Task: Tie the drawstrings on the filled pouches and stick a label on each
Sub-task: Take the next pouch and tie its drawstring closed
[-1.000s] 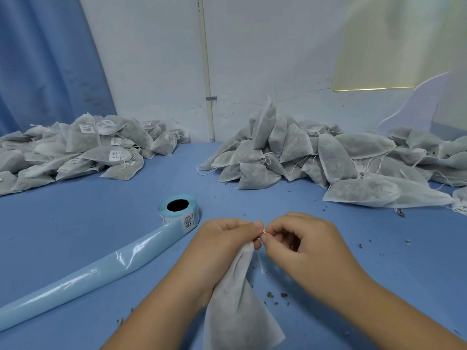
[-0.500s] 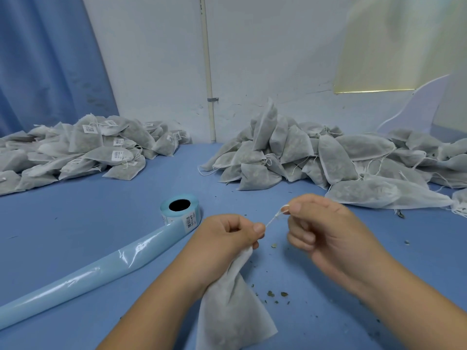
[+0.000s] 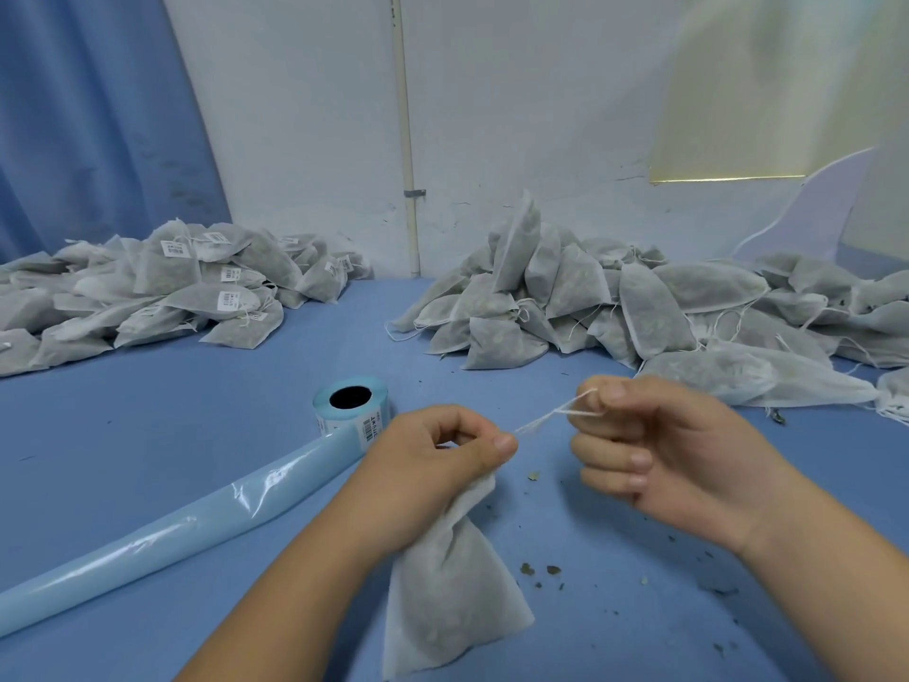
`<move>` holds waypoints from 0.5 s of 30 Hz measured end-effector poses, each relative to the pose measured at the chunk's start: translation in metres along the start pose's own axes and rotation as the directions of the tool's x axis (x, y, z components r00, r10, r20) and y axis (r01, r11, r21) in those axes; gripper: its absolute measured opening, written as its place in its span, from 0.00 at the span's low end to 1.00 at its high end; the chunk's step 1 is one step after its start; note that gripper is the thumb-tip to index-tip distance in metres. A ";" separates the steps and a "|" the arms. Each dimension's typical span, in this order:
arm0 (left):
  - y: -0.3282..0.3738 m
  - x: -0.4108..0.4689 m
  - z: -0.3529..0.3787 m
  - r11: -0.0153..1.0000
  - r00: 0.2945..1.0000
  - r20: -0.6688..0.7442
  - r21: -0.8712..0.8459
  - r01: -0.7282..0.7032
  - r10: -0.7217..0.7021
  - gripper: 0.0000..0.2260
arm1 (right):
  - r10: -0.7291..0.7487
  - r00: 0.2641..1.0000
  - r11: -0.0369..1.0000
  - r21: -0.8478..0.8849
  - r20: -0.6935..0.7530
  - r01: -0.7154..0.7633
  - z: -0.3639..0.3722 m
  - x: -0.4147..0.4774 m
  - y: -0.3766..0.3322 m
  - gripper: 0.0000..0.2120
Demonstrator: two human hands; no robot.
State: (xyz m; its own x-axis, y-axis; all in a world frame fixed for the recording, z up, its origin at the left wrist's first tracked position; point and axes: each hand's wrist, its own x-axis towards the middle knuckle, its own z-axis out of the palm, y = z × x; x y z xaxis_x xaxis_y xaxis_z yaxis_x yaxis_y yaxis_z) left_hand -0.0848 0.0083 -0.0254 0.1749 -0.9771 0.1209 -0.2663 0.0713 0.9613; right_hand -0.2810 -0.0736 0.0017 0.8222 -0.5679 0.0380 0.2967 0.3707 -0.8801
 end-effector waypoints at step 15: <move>0.002 -0.009 0.010 0.968 0.970 0.200 0.234 0.092 -0.140 0.13 | -0.475 0.711 0.880 -0.300 -0.518 0.369 -0.001 0.004 0.001 0.15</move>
State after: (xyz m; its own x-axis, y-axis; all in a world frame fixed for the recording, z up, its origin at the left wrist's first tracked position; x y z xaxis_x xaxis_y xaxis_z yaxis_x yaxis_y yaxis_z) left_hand -0.0969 0.0155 -0.0270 0.0172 -0.9976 -0.0672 -0.4636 -0.0675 0.8835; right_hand -0.2777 -0.0762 0.0011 0.1923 -0.9608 0.1999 0.4185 -0.1039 -0.9023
